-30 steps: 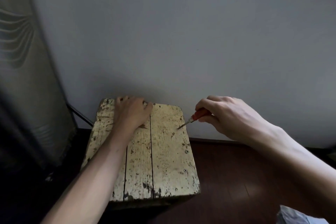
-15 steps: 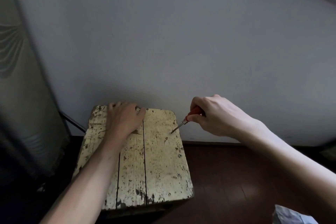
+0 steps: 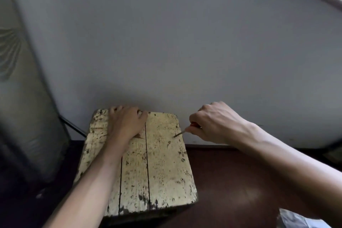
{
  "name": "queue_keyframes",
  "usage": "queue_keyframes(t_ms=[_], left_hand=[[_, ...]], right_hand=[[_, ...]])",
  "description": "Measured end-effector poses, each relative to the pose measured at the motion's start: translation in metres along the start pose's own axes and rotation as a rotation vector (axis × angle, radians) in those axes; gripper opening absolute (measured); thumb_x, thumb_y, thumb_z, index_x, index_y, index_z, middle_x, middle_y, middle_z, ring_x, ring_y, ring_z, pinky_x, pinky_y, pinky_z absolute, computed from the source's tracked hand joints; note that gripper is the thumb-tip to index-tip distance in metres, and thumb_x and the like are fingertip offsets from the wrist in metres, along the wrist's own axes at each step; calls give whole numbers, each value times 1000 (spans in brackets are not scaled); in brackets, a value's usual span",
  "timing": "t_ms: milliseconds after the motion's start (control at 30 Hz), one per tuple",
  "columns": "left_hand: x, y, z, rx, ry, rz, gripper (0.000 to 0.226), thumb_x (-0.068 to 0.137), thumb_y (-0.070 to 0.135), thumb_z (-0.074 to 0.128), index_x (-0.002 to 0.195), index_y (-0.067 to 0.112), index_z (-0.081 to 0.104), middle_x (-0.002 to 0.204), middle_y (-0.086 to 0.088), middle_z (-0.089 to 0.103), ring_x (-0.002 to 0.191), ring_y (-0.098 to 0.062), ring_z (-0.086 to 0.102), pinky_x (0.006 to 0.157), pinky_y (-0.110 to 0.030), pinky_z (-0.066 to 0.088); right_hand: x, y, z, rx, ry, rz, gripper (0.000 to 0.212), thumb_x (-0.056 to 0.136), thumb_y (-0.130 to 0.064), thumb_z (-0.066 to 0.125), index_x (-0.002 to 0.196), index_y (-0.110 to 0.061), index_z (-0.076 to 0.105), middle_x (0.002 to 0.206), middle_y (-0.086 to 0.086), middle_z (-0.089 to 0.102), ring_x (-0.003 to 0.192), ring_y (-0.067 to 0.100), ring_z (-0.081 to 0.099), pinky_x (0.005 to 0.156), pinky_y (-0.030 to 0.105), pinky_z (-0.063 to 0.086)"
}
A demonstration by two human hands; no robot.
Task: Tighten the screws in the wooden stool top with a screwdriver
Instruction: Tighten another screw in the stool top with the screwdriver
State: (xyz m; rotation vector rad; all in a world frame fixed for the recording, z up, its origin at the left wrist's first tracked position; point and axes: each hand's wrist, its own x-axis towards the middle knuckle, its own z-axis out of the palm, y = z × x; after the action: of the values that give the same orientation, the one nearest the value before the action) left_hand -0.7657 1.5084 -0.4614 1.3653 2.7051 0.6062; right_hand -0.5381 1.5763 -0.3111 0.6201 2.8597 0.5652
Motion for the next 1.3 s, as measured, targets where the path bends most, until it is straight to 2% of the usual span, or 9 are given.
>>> queue_keyframes(t_ms=[133, 300, 467, 567, 733, 800, 933, 1033, 1300], left_hand=[[0, 0, 1, 4, 7, -11, 48, 101, 55, 39, 109, 25, 75, 117, -3, 71, 117, -27, 55, 104, -43, 28], [0, -1, 3, -12, 8, -1, 46, 100, 55, 39, 105, 25, 74, 114, -2, 71, 115, -26, 56, 104, -43, 27], [-1, -2, 2, -24, 7, 4, 46, 100, 57, 38, 104, 28, 74, 113, -1, 71, 114, -26, 56, 100, -42, 29], [-1, -2, 3, -40, 18, 3, 43, 99, 56, 40, 105, 30, 74, 113, -1, 72, 114, -25, 56, 98, -41, 26], [1, -1, 3, -29, 10, 0, 43, 100, 56, 39, 103, 28, 72, 115, -1, 72, 115, -25, 56, 97, -41, 25], [1, -2, 3, -26, 6, -2, 43, 100, 56, 39, 102, 28, 72, 114, -2, 71, 114, -26, 56, 98, -42, 26], [1, -1, 2, -25, -6, -6, 44, 100, 55, 39, 102, 27, 73, 115, -3, 71, 115, -26, 55, 101, -42, 27], [1, 1, 1, -14, -4, -13, 44, 101, 54, 40, 107, 26, 73, 118, -5, 71, 118, -27, 55, 103, -41, 27], [0, 1, 2, -3, 9, -14, 45, 101, 55, 40, 112, 27, 73, 121, -4, 70, 120, -27, 55, 104, -42, 28]], right_hand=[[5, -4, 2, 92, -4, 109, 54, 96, -57, 59, 66, -13, 53, 56, -2, 40, 49, 25, 37, 54, 30, 30], [18, -10, 0, 278, -116, 363, 53, 91, -53, 67, 62, -18, 40, 68, 1, 46, 55, 16, 40, 49, 26, 25], [17, -9, -12, 273, -199, 251, 33, 91, -49, 70, 82, -18, 62, 81, 1, 63, 73, 24, 61, 57, 30, 47], [6, -7, -13, 166, -124, 122, 18, 93, -39, 64, 88, -22, 64, 85, -1, 64, 76, 28, 62, 54, 31, 40], [3, -4, -10, -104, -22, -91, 36, 103, -50, 47, 95, -21, 67, 89, -1, 67, 77, 29, 66, 50, 29, 21], [5, -5, -10, -103, -21, -115, 39, 103, -52, 46, 88, -21, 65, 87, 1, 70, 76, 32, 65, 54, 29, 25], [8, -4, -8, -43, -29, -77, 40, 101, -48, 51, 72, -20, 51, 70, 4, 60, 61, 33, 46, 58, 31, 32], [8, -3, -6, 5, -39, -21, 47, 99, -49, 57, 70, -12, 55, 57, 1, 42, 56, 31, 42, 57, 31, 33], [14, -4, -9, 231, -112, 155, 57, 93, -51, 68, 58, -22, 35, 64, -3, 38, 53, 14, 34, 48, 27, 22]])
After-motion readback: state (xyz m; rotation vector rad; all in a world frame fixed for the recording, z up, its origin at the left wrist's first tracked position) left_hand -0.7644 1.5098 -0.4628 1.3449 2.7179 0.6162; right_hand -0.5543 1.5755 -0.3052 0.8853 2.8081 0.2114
